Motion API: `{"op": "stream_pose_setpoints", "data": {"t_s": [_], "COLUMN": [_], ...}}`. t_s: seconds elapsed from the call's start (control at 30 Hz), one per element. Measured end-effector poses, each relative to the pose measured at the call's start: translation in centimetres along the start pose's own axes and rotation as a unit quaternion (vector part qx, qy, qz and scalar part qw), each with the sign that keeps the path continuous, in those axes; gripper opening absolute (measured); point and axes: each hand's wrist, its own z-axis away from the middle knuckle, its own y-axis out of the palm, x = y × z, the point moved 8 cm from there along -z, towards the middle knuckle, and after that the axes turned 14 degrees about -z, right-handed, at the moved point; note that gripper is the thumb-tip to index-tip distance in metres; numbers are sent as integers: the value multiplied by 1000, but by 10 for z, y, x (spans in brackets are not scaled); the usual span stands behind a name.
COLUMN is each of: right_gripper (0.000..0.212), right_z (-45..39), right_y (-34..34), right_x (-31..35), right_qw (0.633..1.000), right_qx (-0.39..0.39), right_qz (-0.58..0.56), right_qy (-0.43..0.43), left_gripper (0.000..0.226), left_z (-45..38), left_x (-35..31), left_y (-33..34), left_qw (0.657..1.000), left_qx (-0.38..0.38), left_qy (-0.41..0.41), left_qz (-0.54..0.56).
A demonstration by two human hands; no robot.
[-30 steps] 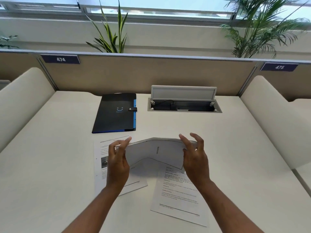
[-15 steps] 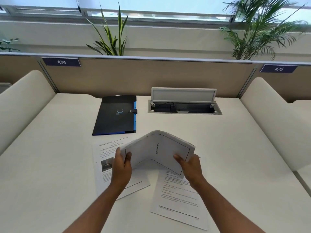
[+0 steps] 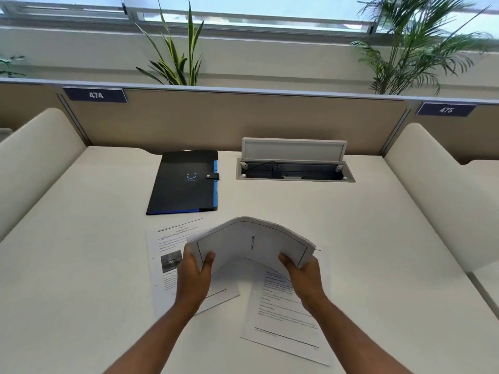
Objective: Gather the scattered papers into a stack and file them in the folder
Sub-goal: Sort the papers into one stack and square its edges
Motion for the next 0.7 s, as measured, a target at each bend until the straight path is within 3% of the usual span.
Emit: {"op": "stream_pose_setpoints", "data": {"t_s": [0.1, 0.2, 0.3, 0.4, 0.47, 0.53, 0.6, 0.7], "right_gripper": [21, 27, 64, 91, 74, 47, 34, 27], "right_z": [-3, -10, -11, -8, -4, -2, -4, -10], "right_y": [1, -2, -13, -11, 9, 28, 36, 35], "right_x": [0, 18, 20, -5, -16, -9, -4, 11], "right_qw": [1000, 998, 992, 980, 935, 901, 898, 921], "right_qx": [-7, -38, -112, -147, -111, -68, -60, -64], "right_qz": [5, 22, 36, -87, -277, -375, -391, -360], "right_qy": [8, -40, -37, 102, 191, 208, 195, 131], "left_gripper": [51, 50, 53, 66, 68, 65, 63, 55], "left_z": [0, -9, -18, -21, -21, -18, -15, -6], "left_x": [2, -5, -8, -4, -3, 0, 3, 6], "left_y": [2, -3, -5, -1, 4, 11, 18, 27], "left_qw": [1000, 999, 999, 996, 993, 990, 986, 980], "left_qx": [-9, -35, -42, -36, -23, -9, 10, 41], "left_qy": [-2, -7, -32, -75, -89, -108, -119, -120], "left_qz": [-12, -12, 5, 43, 70, 90, 118, 156]}}
